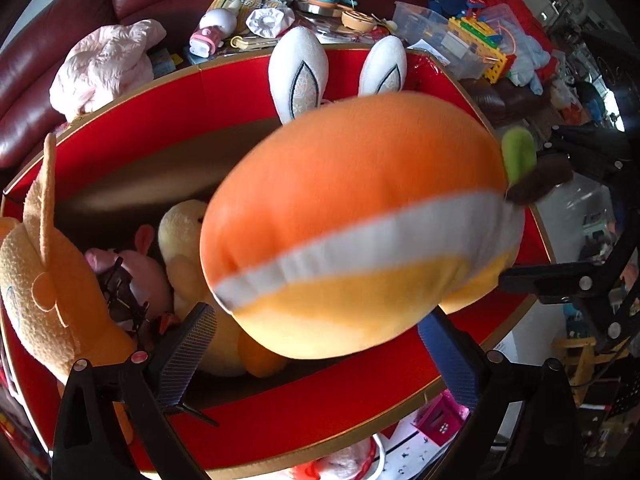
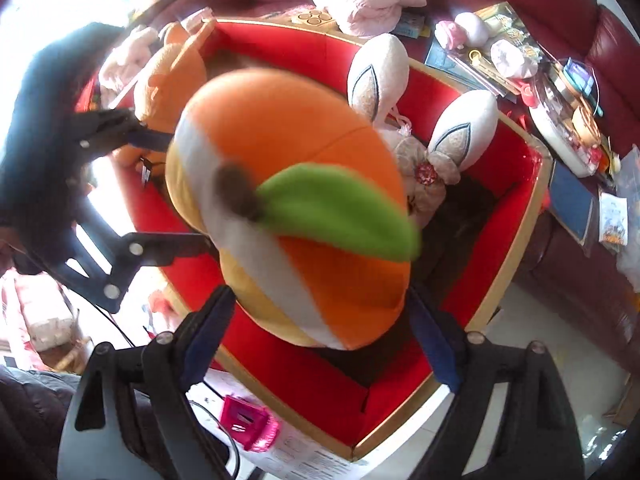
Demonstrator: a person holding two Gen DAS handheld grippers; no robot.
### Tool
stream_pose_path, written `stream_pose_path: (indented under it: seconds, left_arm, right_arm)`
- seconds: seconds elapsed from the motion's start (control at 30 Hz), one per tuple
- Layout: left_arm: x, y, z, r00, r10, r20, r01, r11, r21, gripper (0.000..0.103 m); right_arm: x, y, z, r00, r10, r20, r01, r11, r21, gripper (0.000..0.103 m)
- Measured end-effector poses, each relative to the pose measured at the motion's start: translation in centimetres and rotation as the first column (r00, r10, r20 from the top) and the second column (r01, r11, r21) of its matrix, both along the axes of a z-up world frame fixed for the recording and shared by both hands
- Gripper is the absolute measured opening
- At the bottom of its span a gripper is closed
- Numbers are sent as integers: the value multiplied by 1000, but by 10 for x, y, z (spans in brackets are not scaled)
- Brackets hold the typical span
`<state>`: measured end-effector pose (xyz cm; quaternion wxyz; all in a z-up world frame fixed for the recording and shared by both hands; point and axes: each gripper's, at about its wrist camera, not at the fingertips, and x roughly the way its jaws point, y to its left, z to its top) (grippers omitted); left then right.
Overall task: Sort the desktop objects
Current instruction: 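Open the left gripper to drop the plush fruit into the box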
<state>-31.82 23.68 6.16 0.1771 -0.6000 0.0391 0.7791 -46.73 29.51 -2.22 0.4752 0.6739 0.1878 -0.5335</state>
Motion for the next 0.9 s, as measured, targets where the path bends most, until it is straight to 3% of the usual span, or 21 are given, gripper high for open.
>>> stream_pose_path:
  seconds: [0.27,0.5,0.73,0.9]
  left_arm:
    - [30,-29,21,998,8,-55,-5,998,56,101]
    - [55,-49,38,995,1,-98,7,997,72,101]
    - [108,-61,39,992,-74,-103,85,991,104,101]
    - [156,-68,19,989,-134,-70,140,987,85,101]
  right_arm:
    - [3,21,36,987,-147,-58,148,989,9,90]
    - [22,21,51,949,-302,-88,303,953,-3,90]
    - [80,7,77,954,-297,-42,292,952,-89,90]
    - [133,-2,76,967,-254,8,253,963,-88,89]
